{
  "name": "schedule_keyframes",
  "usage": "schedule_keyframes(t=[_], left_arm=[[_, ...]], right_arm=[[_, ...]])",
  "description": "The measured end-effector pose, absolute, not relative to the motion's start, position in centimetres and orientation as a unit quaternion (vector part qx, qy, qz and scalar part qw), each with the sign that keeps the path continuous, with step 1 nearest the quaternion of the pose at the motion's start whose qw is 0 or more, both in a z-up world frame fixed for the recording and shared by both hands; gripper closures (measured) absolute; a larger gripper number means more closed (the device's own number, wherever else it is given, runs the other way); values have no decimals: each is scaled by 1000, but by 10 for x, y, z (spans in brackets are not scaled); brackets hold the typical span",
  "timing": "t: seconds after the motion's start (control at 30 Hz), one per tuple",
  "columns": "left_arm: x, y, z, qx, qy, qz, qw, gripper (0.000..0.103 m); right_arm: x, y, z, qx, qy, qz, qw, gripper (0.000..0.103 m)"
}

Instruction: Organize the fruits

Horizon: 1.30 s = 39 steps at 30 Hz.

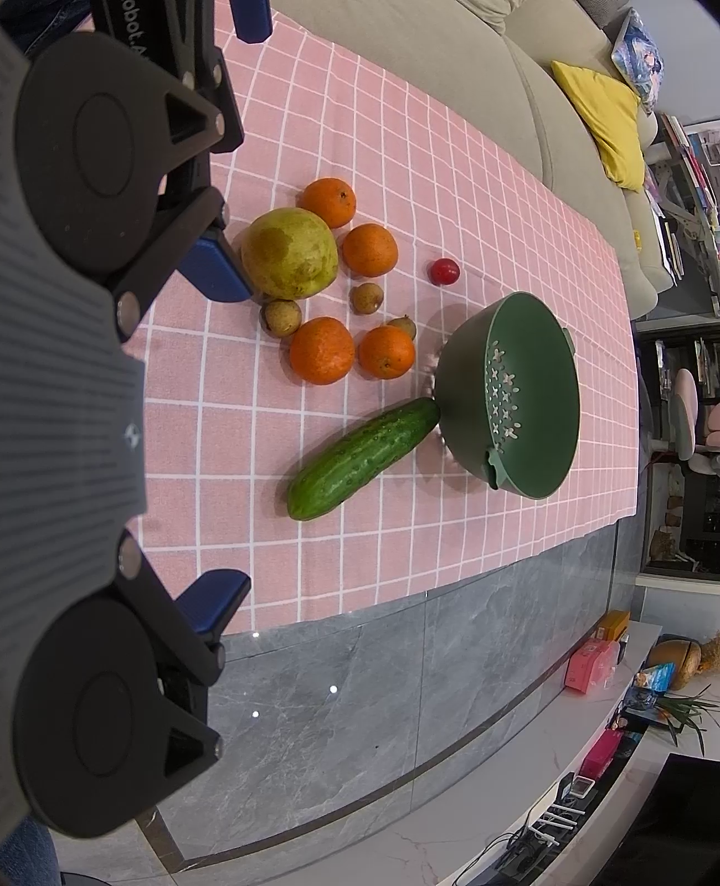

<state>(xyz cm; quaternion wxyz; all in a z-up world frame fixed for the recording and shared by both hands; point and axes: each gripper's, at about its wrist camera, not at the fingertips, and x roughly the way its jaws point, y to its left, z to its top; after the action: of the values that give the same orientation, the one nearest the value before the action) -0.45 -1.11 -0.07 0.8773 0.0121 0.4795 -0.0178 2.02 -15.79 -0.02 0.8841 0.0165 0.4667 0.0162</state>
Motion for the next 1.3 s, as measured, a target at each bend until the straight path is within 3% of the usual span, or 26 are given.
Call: schedule_keyframes(t=[1.3], left_arm=[[-1,-1,-6,11,483,-30,875,1]], right_arm=[[25,-163,-1,7,469,22,883,4]])
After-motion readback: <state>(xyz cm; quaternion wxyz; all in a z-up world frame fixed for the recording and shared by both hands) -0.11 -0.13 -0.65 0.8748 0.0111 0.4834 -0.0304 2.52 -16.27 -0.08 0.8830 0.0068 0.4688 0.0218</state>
